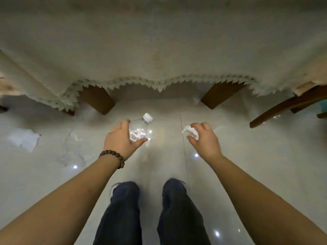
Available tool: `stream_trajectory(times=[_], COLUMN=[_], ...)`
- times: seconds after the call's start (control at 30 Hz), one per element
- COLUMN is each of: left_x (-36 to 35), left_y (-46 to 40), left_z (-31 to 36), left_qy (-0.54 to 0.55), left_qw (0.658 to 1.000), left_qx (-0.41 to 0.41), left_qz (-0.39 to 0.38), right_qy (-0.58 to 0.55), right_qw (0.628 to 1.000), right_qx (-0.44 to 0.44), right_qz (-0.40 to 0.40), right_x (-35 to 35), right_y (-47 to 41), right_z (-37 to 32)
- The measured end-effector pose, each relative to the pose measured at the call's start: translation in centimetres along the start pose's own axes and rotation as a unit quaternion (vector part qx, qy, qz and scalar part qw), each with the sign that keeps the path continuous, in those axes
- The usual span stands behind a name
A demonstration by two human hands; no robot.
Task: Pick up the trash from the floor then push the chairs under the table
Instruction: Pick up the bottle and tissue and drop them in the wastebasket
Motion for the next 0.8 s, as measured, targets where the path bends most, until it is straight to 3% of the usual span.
stream_trajectory(times=[0.2,0.37,0.6,0.8], left_x=[15.5,22.9,25.3,25.6], left_y=[5.4,9.2,12.5,17.5], left_z=[7.4,11.2,12.6,10.3], left_qy=[0.013,0.012,0.044,0.053], left_qw=[0.998,0.992,0.975,0.949], left_qx=[0.011,0.030,0.071,0.189], left_qz=[0.067,0.126,0.206,0.246], right_qy=[-0.010,-0.028,-0.056,-0.045], right_qw=[0.999,0.995,0.988,0.973], right_qx=[0.037,0.076,0.133,0.225], right_qz=[0.020,0.055,0.049,-0.018], right_x=[14.5,21.7,23.0,20.3], right_y=[6.3,10.1,12.5,14.0], right_z=[-8.8,-13.8,-18.6,-22.9])
Point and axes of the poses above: each hand's wrist, its own y-axis away from the middle knuckle, its own x-axis out of the back of the hand, z = x × y, the point moved 3 cm from there along -y, towards the middle knuckle, and after that the axes turned 12 degrees about -x, right-handed, at the moved point
